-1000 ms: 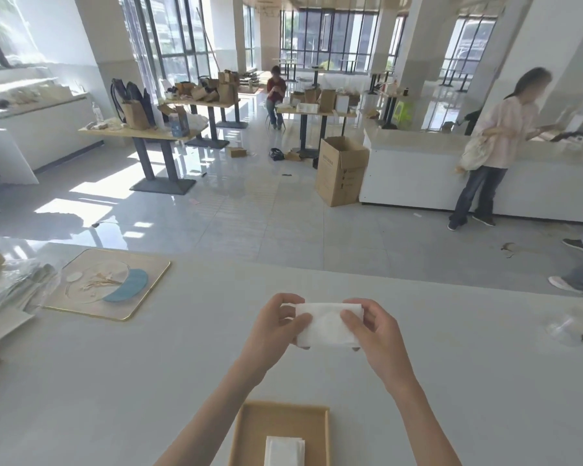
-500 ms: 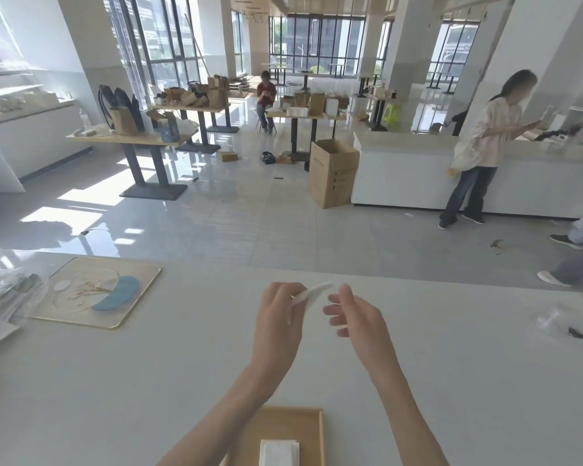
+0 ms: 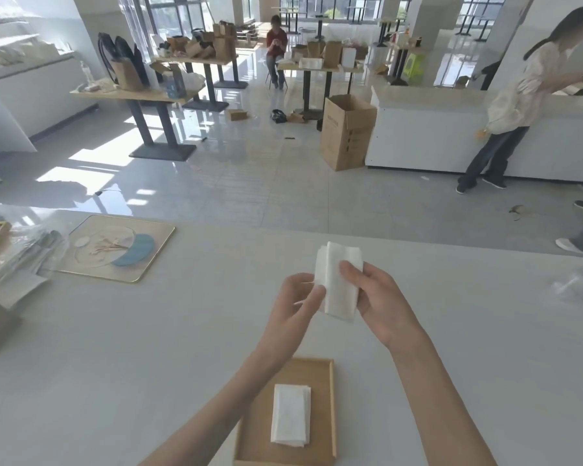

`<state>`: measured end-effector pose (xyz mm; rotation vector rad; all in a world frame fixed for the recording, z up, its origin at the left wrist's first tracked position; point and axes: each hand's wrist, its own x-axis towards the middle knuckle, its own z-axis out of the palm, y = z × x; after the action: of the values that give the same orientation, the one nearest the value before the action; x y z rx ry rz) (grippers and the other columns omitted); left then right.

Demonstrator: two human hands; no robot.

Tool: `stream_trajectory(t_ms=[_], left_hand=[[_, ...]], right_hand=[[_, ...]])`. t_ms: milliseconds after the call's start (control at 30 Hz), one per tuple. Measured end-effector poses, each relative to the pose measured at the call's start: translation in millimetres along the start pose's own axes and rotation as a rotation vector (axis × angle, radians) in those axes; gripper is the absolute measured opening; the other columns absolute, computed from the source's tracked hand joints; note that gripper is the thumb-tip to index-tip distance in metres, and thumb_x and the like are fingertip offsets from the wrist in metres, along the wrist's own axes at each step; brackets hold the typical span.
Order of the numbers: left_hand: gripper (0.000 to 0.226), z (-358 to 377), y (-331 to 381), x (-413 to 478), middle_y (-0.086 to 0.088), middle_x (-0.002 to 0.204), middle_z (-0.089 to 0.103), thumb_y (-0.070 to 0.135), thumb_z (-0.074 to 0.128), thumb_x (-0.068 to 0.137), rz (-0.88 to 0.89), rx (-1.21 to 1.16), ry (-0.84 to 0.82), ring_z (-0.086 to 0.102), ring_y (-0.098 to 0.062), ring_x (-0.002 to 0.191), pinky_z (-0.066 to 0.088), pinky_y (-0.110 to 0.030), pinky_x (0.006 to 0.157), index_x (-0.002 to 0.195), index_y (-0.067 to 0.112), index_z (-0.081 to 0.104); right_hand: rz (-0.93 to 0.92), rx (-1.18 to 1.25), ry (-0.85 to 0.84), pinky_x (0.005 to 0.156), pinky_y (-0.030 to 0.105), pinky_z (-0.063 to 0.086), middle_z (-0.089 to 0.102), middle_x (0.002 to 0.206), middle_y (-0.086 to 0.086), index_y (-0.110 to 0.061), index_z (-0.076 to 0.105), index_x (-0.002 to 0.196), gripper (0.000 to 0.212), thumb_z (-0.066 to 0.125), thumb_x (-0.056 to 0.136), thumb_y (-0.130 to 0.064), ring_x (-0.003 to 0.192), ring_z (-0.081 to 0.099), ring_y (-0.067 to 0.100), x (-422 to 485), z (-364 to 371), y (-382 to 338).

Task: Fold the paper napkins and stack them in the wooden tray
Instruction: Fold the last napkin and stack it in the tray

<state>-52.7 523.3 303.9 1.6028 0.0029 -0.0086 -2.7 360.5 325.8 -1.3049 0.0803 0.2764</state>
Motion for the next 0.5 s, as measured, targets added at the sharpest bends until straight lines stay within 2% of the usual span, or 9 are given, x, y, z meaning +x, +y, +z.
stream_trajectory(t_ms=[67, 167, 267, 367, 433, 500], left_hand=[[0.044, -6, 6, 7, 0.003, 0.113, 0.073, 0.059, 0.058, 0.089, -0.055, -0.018, -0.06, 0.07, -0.01, 0.106, 0.056, -0.032, 0.091, 0.114, 0.023, 0.064], [0.038, -6, 4, 8, -0.002, 0.107, 0.076, 0.048, 0.066, 0.09, -0.05, -0.012, -0.037, 0.073, -0.015, 0.1, 0.058, -0.034, 0.086, 0.112, 0.018, 0.065], [0.029, -11, -2, 7, -0.007, 0.099, 0.077, 0.04, 0.064, 0.09, -0.077, -0.004, 0.043, 0.073, -0.018, 0.091, 0.057, -0.035, 0.078, 0.103, 0.015, 0.066], [0.028, -18, -3, 5, -0.011, 0.094, 0.075, 0.037, 0.062, 0.096, -0.116, -0.007, 0.018, 0.073, -0.028, 0.088, 0.059, -0.048, 0.08, 0.103, 0.01, 0.066], [0.031, -21, 3, 4, -0.004, 0.089, 0.073, 0.038, 0.057, 0.102, -0.148, -0.046, -0.022, 0.072, -0.021, 0.083, 0.06, -0.043, 0.077, 0.103, 0.008, 0.065], [0.032, -25, 7, 5, 0.001, 0.086, 0.073, 0.041, 0.054, 0.103, -0.145, -0.044, -0.005, 0.071, -0.016, 0.08, 0.059, -0.038, 0.073, 0.098, 0.01, 0.064]], right_hand=[[-0.012, -0.028, -0.016, 0.1, 0.045, 0.052, 0.073, 0.119, 0.021, -0.005, 0.072, 0.12, 0.029, 0.062, 0.099, -0.023, 0.115, 0.068, 0.035, -2, 5, 4], [-0.034, -0.069, -0.011, 0.099, 0.042, 0.053, 0.075, 0.116, 0.019, -0.006, 0.073, 0.118, 0.028, 0.063, 0.099, -0.023, 0.112, 0.07, 0.033, -3, 11, 8], [-0.05, -0.1, 0.01, 0.083, 0.03, 0.058, 0.077, 0.104, 0.012, -0.003, 0.074, 0.112, 0.032, 0.06, 0.1, -0.029, 0.096, 0.072, 0.022, -5, 16, 8], [-0.085, -0.145, 0.056, 0.073, 0.026, 0.056, 0.074, 0.093, 0.008, 0.001, 0.073, 0.105, 0.039, 0.058, 0.101, -0.035, 0.086, 0.069, 0.018, -7, 20, 10], [-0.09, -0.17, 0.07, 0.072, 0.026, 0.055, 0.074, 0.092, 0.01, -0.002, 0.075, 0.102, 0.038, 0.058, 0.101, -0.035, 0.085, 0.069, 0.018, -9, 22, 12], [-0.075, -0.211, 0.039, 0.074, 0.027, 0.055, 0.076, 0.1, 0.016, -0.004, 0.076, 0.103, 0.037, 0.059, 0.101, -0.036, 0.088, 0.07, 0.02, -11, 25, 15]])
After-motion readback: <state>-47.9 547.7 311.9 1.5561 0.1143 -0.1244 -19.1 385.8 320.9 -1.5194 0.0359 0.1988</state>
